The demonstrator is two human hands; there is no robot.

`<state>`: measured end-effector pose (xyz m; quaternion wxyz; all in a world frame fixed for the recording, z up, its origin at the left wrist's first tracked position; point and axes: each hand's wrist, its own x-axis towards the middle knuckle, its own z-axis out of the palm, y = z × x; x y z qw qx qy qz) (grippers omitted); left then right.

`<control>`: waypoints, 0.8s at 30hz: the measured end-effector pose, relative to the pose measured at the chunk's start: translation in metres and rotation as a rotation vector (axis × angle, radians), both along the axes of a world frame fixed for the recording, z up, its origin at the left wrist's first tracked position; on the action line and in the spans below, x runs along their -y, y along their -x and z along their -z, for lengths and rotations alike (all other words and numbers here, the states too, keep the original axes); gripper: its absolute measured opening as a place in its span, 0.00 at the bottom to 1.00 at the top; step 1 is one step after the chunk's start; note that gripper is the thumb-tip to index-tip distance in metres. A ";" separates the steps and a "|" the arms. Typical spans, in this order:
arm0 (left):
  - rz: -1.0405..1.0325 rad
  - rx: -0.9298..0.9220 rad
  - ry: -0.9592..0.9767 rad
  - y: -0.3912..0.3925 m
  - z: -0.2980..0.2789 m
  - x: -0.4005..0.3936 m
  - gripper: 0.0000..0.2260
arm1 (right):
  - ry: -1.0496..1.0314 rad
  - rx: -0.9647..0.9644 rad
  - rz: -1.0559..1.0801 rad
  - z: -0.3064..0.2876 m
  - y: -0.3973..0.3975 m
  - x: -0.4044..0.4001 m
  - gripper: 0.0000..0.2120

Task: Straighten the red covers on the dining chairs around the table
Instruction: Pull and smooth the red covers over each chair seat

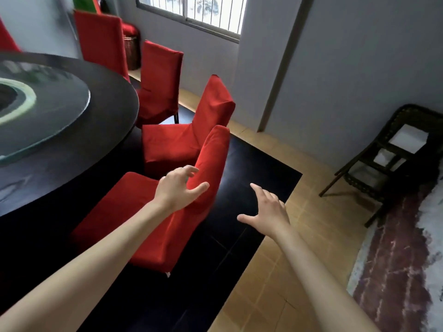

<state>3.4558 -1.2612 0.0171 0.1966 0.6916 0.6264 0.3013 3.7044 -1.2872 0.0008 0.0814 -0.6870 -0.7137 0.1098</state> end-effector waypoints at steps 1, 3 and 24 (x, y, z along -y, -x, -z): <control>-0.026 -0.011 0.001 -0.008 -0.001 -0.007 0.23 | 0.012 -0.004 -0.020 0.000 -0.008 -0.014 0.46; -0.075 -0.040 0.012 -0.020 -0.001 -0.017 0.24 | 0.026 -0.015 -0.067 0.001 -0.018 -0.041 0.46; -0.495 -0.103 0.199 -0.070 0.047 -0.095 0.33 | 0.030 0.245 -0.789 -0.002 -0.001 -0.289 0.50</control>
